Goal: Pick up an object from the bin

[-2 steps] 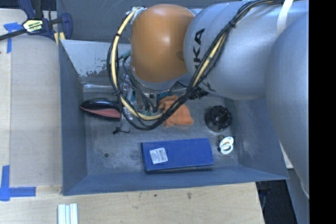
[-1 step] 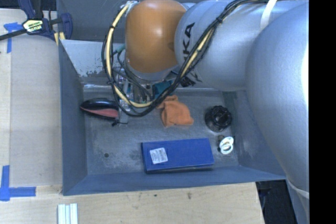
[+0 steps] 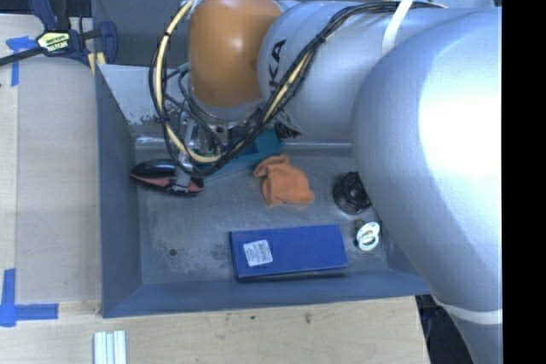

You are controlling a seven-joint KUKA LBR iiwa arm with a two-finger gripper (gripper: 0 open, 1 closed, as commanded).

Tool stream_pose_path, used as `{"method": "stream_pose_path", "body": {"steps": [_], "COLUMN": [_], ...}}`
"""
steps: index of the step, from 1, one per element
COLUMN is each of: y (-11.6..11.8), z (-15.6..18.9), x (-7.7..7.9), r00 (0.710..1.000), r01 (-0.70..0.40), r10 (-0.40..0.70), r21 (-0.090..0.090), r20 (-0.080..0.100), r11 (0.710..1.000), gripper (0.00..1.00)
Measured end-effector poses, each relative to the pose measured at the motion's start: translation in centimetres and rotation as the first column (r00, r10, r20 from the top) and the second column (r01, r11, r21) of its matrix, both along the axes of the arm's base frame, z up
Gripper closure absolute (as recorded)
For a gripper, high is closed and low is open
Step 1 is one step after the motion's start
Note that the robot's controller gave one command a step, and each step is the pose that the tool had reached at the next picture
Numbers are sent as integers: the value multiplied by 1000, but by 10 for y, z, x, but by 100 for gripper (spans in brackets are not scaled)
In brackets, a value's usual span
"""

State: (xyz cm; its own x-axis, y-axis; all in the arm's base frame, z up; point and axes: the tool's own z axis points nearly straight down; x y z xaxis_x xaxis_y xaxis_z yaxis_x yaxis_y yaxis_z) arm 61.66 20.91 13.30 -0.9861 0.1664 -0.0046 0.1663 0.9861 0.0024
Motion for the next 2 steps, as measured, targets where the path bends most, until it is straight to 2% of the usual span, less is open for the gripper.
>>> {"method": "stream_pose_path", "body": {"steps": [1, 2], "y": [4, 11], "z": [-57, -63], "x": [-5, -4], "r00": [985, 991], "r01": [171, 132], "r10": [-171, -132], "r21": [4, -5], "r20": [-3, -1], "r11": [985, 991], "gripper": [0, 100]}}
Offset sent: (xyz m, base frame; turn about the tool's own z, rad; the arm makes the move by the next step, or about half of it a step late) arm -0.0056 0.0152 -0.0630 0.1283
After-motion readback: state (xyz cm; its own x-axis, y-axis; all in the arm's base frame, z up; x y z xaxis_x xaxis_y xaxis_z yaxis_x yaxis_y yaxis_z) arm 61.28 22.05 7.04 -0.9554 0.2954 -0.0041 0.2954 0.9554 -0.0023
